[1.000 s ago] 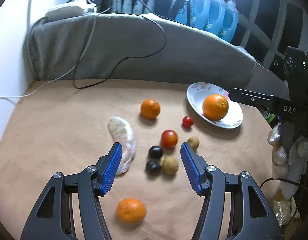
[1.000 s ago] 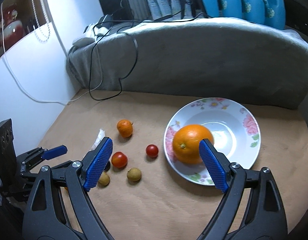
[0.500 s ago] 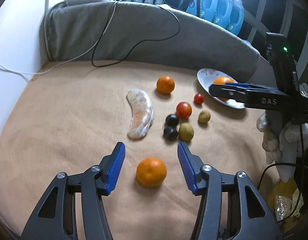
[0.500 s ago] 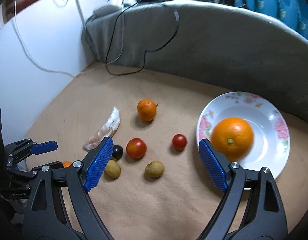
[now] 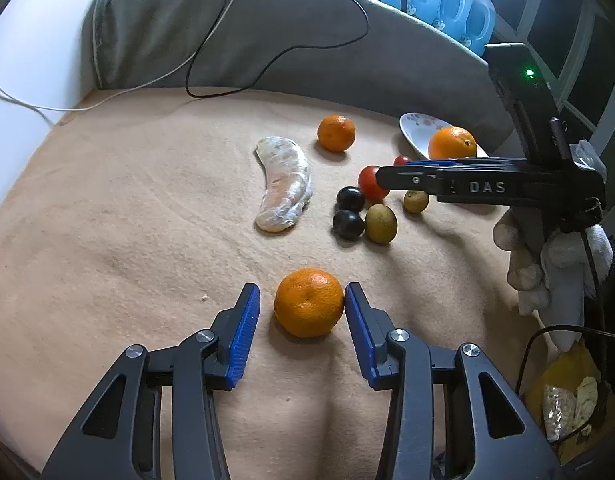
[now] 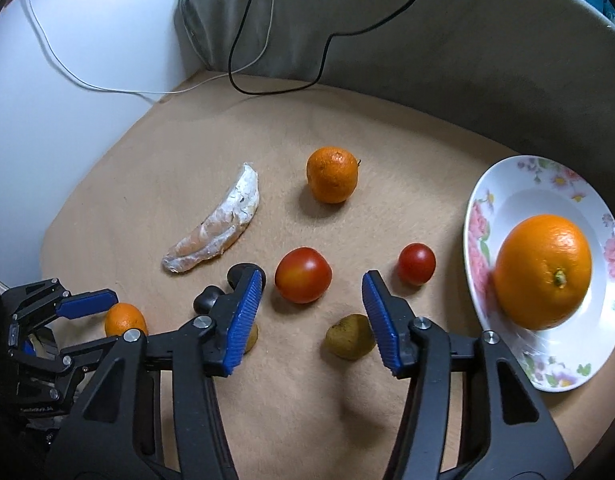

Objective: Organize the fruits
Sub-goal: 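Move the left gripper to a mandarin and close on it while the right gripper grasps a cherry tomato, then carry the mandarin with the left gripper to the plate while the right gripper places the tomato there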

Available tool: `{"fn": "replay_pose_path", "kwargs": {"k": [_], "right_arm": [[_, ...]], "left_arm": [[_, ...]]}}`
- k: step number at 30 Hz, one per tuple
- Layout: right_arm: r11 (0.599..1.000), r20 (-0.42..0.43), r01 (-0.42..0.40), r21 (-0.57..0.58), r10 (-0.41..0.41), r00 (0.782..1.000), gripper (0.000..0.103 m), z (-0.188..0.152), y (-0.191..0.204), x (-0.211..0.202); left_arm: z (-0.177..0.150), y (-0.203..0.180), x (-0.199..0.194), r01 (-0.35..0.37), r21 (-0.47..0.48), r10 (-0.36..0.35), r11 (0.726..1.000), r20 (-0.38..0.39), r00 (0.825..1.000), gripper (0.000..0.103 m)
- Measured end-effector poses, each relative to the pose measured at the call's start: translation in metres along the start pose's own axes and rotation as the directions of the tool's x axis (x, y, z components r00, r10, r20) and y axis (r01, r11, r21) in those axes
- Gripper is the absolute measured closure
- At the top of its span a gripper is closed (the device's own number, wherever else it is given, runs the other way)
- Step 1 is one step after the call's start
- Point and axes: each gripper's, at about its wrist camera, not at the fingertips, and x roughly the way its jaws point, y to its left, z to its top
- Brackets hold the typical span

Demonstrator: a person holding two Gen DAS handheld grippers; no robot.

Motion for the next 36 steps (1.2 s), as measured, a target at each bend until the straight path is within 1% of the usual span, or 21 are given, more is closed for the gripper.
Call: {"fn": "replay_pose_path", "kwargs": {"k": [1,8,12,16,24,27,36], "right_arm": [[1.0,-0.005,-0.002,0.005,0.002,1.0,0.053,0.0,-0.001,0.002],[0.999,-0.028,-0.021,0.031,0.021,0.999,0.054,0.002,-0.006,0.012],[0.999,-0.029,-0.034,0.042,0.035,0.999,0.055,0.002,-0.007,0.013],[0.998,-0.036,-0.046,0.04,0.047,0.998,0.059,0.004,-0.005,0.017],[0.998,-0.044,-0.057,0.04,0.058,0.997,0.061,0.009,0.001,0.021],[0.998,-0.052,-0.047,0.041,0.05,0.997,0.068,0.009,0.0,0.023],[0.996,-0.047,-0.059,0.068,0.063,0.997,0.068,0.01,-0.001,0.024]], "left_arm": [[-0.001,-0.001,0.0,-0.001,0.005,0.001,1.0,0.002,1.0,0.061],[-0.003,-0.001,0.005,0.014,-0.004,-0.014,1.0,-0.014,1.0,0.063],[-0.003,-0.002,0.006,0.03,-0.012,-0.03,0.999,-0.013,0.999,0.067],[-0.003,-0.001,0.006,0.039,-0.021,-0.039,0.999,-0.01,0.999,0.067],[-0.001,0.003,0.006,0.051,-0.034,-0.051,0.998,-0.005,0.999,0.068],[-0.003,0.002,0.006,0.053,-0.036,-0.053,0.998,-0.003,0.999,0.068],[-0.001,0.001,0.005,0.055,-0.043,-0.055,0.998,0.005,0.998,0.068]]}}
